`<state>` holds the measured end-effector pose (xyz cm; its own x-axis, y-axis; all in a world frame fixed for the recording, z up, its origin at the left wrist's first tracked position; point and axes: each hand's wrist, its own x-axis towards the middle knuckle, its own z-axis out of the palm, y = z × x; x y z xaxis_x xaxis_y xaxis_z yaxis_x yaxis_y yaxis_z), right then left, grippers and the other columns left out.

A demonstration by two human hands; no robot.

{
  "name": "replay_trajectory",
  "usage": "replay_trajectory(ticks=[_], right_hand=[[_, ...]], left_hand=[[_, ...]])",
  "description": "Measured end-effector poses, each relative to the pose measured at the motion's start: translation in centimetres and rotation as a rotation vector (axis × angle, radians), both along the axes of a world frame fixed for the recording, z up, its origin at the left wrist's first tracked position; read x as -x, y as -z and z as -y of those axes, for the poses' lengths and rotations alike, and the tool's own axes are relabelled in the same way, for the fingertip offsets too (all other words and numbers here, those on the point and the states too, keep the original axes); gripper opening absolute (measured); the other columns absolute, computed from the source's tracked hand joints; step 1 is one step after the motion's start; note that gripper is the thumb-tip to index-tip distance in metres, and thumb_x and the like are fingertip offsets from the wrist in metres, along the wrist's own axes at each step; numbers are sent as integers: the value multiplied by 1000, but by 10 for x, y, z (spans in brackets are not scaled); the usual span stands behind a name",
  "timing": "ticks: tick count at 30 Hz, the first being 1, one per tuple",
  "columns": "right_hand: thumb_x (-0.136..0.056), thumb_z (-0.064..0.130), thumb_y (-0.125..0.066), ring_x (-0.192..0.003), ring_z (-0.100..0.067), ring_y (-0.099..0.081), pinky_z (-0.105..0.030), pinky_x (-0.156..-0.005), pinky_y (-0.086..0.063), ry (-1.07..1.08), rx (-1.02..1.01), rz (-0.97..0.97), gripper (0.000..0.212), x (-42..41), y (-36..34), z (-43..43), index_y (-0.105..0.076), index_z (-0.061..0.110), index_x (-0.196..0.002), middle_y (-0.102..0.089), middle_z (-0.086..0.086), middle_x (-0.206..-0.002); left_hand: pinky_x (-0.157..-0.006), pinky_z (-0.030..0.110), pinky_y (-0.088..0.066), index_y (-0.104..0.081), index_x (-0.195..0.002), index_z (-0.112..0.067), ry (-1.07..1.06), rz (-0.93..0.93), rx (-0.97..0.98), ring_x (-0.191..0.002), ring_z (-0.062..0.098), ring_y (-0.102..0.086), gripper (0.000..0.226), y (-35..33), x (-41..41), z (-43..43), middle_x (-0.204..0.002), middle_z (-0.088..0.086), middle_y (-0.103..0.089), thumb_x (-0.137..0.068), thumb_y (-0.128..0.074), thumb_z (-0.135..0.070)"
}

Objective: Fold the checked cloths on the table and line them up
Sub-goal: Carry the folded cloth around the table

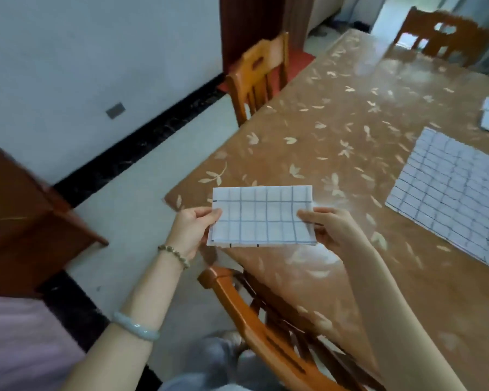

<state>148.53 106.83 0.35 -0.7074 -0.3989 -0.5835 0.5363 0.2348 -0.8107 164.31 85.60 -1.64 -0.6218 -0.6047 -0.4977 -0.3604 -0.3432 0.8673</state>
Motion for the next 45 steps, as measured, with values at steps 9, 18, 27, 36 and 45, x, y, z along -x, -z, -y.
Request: replay_trajectory(ticks=[9, 18, 27, 36, 45], right_hand=[[-75, 6, -76, -70, -23, -69, -33, -63, -59, -482, 40, -1, 17, -50, 5, 162, -68, 0, -89, -72, -13, -81], [-74, 10, -77, -73, -25, -70, -36, -69, -57, -524, 38, 23, 22, -88, 26, 276, -69, -3, -91, -72, -16, -85], [-73, 10, -75, -80, -32, -70, -38, -73, -60, -496, 75, 119, 35, -112, 12, 378, -64, -11, -98, -69, -27, -98], [-83, 5, -68, -76, -27, -71, -31, -64, -59, -366, 48, 121, 20, -84, 12, 451, -65, -8, -98, -71, -22, -93], [-82, 4, -68, -70, -27, -69, -32, -62, -60, -162, 90, 144, 25, 7, 27, 540, -63, -11, -102, -69, -25, -92]], left_hand=[[-62, 24, -54, -69, -83, -9, -565, 5, 8, -76, 18, -69, 4, 9, -127, 56, -78, 4, -74, -86, -68, -12], [-97, 50, -48, -74, -78, -15, -565, 69, 113, -101, 30, -66, 17, 26, -177, 160, -94, 11, -74, -80, -73, -32], [-78, 31, -47, -71, -82, -14, -469, 51, 169, -77, 17, -62, 14, 15, -187, 291, -76, -1, -69, -86, -69, -27], [-42, 20, -42, -69, -83, -13, -355, 45, 127, -44, 3, -57, 12, 18, -139, 392, -49, -11, -63, -89, -65, -23], [-82, 39, -52, -70, -88, -2, -217, 20, 19, -78, 25, -65, 15, 16, -22, 512, -79, 13, -71, -86, -69, -17]])
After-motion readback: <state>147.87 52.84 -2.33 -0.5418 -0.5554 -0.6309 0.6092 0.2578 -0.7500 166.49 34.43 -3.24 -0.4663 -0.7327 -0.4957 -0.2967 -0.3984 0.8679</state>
